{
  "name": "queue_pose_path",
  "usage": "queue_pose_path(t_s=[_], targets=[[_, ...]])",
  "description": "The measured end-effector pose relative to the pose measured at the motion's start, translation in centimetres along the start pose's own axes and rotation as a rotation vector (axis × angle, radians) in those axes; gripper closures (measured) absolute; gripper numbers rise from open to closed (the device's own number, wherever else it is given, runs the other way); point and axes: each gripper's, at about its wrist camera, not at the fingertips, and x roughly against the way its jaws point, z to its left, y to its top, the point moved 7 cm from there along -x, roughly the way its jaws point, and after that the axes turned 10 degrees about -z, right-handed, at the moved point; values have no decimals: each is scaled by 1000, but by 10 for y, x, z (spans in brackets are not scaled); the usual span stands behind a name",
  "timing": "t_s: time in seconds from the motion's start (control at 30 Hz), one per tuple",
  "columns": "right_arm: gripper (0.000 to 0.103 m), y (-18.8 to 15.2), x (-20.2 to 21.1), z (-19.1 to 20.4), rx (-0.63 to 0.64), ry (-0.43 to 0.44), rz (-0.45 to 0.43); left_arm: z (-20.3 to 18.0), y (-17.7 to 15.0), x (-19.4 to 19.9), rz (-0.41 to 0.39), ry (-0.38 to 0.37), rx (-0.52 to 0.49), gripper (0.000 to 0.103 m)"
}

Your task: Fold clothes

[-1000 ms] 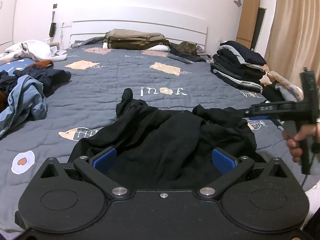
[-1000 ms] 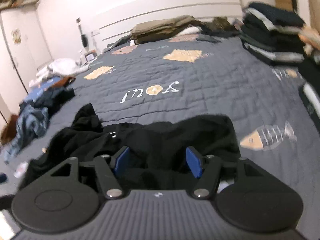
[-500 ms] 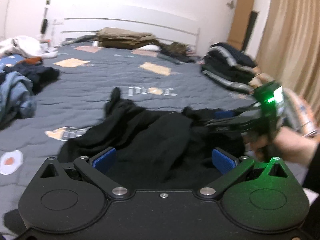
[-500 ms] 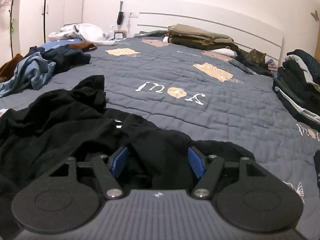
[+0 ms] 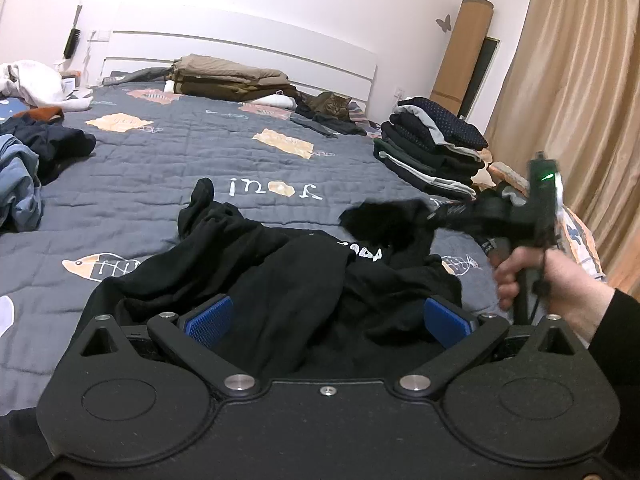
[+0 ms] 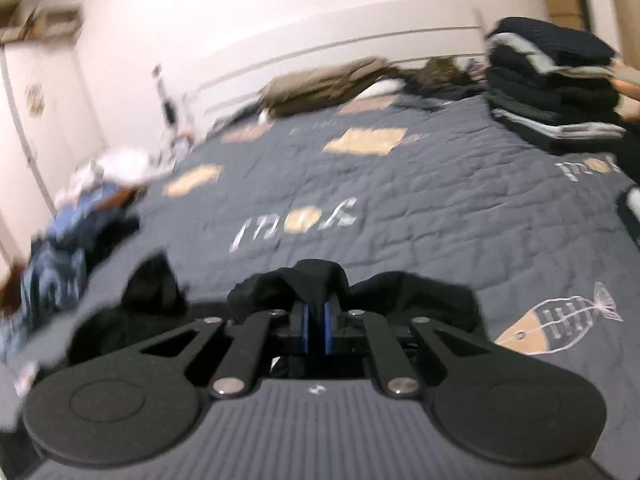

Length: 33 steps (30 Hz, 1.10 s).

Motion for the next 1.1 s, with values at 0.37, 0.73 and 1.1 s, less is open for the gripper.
queue_pose_path(t_s=[0.37,0.73,1.1], targets=[[96,37,52,-92,-224,-254,-176,1,-1,-4,6,13,2,0],[87,-5,34,-127,-129,-375,146,0,-4,-11,23,32,-4,0],[70,29,52,-86,-145,-201,-7,0,-5,-15,19,66,-19,0]])
